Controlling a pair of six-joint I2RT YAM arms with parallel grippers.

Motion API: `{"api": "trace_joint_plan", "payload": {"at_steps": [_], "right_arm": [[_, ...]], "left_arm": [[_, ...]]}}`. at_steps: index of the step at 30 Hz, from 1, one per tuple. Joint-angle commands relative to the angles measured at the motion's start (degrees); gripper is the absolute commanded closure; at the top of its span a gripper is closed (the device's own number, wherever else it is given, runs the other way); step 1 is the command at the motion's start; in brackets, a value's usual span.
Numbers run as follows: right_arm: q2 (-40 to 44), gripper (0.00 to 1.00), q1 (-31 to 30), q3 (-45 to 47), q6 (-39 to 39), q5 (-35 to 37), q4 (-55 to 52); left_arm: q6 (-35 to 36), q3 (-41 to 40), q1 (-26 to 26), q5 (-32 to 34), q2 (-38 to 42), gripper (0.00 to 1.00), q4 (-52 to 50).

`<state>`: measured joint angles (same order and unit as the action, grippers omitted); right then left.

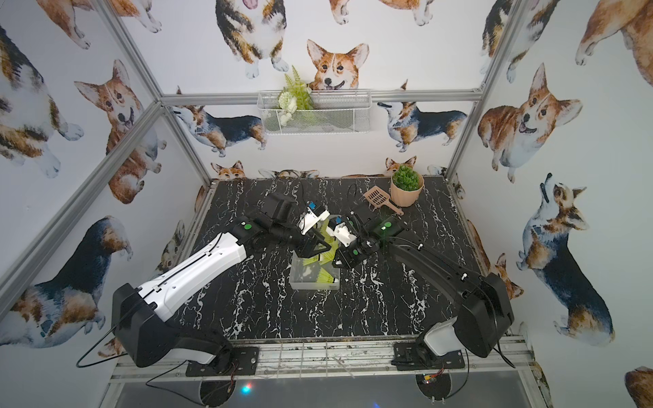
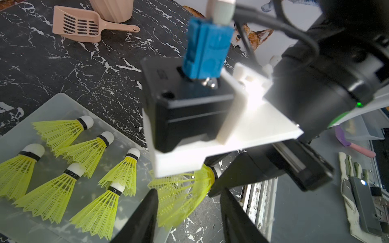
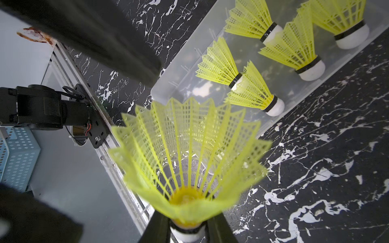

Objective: Put the shuttlecocks into the storage box
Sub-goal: Place the shuttlecock in the storage box.

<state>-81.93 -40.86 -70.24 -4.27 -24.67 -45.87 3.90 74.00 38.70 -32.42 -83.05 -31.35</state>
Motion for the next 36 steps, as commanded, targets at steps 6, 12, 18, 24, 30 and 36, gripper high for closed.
{"api": "trace_joint_plan", "payload": {"at_steps": [6,12,18,24,30,36], "right_arm": [[0.62,0.77,-0.1,-0.36,1.06,-0.65,-0.95],[0.71,0.77,-0.1,0.0,1.0,0.05,-0.78],[0.85,0.71,-0.1,0.43,0.76,2.4,-0.38],[3.2,0.43,-0.02,3.48,-0.96,9.33,3.67],[6.03,0.38,0.2,6.69,-2.98,20.79,6.46],[8.85,0.38,1.54,9.44,-4.64,25.98,7.83]], "left_arm": [[1.62,1.5,0.04,-6.38,-2.24,0.54,-1.76],[1.81,1.8,0.09,-7.3,-3.33,0.75,-2.64],[0.91,1.52,0.09,-6.12,-2.94,1.0,-2.08],[-4.84,-1.37,0.05,-1.98,-0.71,1.0,2.48],[-14.01,-6.43,-0.07,6.92,3.32,1.0,6.97],[-23.49,-12.88,-0.03,14.03,8.7,1.0,11.29]]}}
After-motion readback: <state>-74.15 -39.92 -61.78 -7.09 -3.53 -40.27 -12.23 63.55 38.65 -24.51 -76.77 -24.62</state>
